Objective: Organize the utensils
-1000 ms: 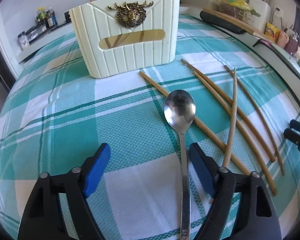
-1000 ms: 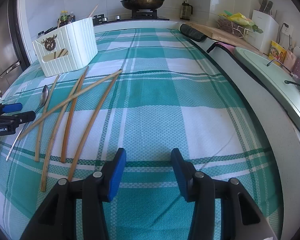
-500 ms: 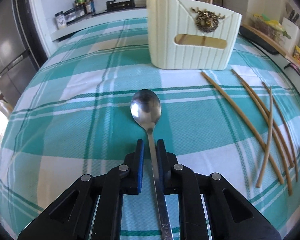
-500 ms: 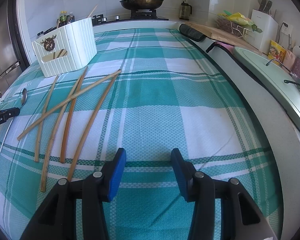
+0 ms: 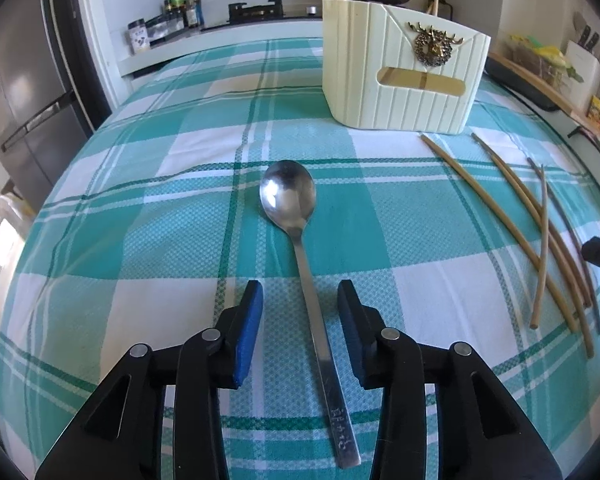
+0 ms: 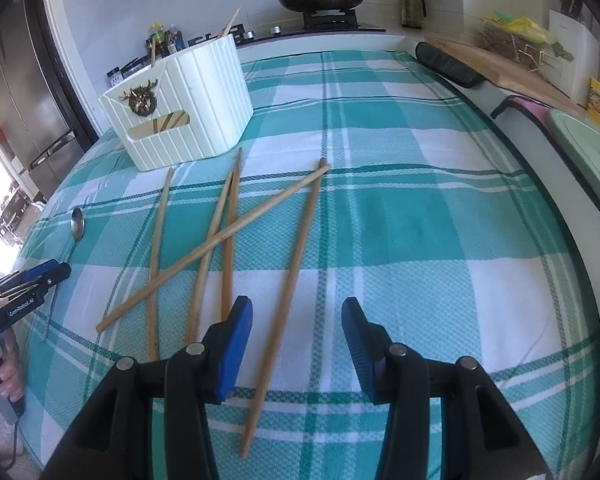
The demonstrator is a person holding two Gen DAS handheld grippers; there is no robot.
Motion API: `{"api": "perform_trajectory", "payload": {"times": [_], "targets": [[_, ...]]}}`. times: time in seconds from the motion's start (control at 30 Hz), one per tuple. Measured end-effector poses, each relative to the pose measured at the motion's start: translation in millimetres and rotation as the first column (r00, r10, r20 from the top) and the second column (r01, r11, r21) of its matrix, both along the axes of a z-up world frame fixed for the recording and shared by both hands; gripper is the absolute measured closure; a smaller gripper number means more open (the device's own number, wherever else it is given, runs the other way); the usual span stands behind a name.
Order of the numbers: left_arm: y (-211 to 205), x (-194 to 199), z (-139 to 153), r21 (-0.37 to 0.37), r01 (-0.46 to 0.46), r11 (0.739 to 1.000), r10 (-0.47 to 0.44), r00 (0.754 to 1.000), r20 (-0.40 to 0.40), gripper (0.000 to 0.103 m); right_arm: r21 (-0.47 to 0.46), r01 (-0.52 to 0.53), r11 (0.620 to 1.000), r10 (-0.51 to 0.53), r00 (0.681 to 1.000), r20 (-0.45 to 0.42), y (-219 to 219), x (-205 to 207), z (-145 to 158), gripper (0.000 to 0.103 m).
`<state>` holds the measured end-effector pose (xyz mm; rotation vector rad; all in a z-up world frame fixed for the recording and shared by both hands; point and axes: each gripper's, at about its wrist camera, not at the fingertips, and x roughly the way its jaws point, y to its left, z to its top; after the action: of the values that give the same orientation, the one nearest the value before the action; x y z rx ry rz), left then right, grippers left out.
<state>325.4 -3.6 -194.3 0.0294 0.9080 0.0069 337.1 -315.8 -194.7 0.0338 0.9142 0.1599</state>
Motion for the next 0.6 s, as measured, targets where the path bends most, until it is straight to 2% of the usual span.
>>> {"api": "perform_trajectory", "payload": {"times": [0.03, 0.07, 0.1, 0.13, 0.17, 0.2, 0.3, 0.47, 0.6], "targets": [[0.3, -1.6, 0.0, 0.006, -0.001, 1.000, 0.001, 1.000, 0.001, 0.057, -0.020, -0.010, 1.000, 0.010, 1.000, -0.007, 4.7, 3.1, -3.1, 0.059], [0.9, -3.7, -0.1, 0.012, -0.002, 1.000, 0.002, 1.000, 0.003, 0.054, -0.052, -0.025, 0.998, 0.024, 1.000, -0.020, 10.1, 5.8, -7.5, 0.073], [1.8, -5.4, -0.6, 0.019, -0.004, 1.000, 0.004, 1.000, 0.002, 0.051, -0.093, -0.030, 0.995, 0.030, 1.000, -0.006, 13.6, 5.0, -8.5, 0.081], [2.6, -7.0, -0.9, 0.021, -0.008, 1.000, 0.007, 1.000, 0.002, 0.051, -0.143, -0.039, 0.989, 0.040, 0.999, 0.002, 17.5, 3.9, -9.2, 0.085], [4.3, -8.3, -1.2, 0.021, -0.011, 1.000, 0.011, 1.000, 0.002, 0.051, -0.165, -0.038, 0.986, 0.040, 0.999, 0.008, 17.3, 2.5, -8.8, 0.093], [6.3, -10.0, -1.6, 0.018, -0.015, 1.000, 0.015, 1.000, 0.000, 0.050, -0.165, -0.021, 0.986, 0.022, 1.000, 0.004, 13.4, 1.7, -8.6, 0.096], [13.2, -15.1, -2.3, 0.007, -0.028, 1.000, 0.028, 1.000, -0.004, 0.048, -0.169, 0.062, 0.984, -0.060, 0.998, 0.012, -8.8, -5.1, -6.9, 0.097], [22.5, -25.3, -3.0, 0.011, -0.039, 0.999, 0.039, 0.999, -0.007, 0.045, -0.211, 0.191, 0.959, -0.189, 0.982, 0.027, -51.0, -30.9, -6.3, 0.097], [26.9, -29.0, -3.7, 0.006, -0.047, 0.999, 0.047, 0.999, -0.007, 0.041, -0.201, 0.193, 0.960, -0.186, 0.981, 0.056, -66.1, -48.2, -5.5, 0.093]]}}
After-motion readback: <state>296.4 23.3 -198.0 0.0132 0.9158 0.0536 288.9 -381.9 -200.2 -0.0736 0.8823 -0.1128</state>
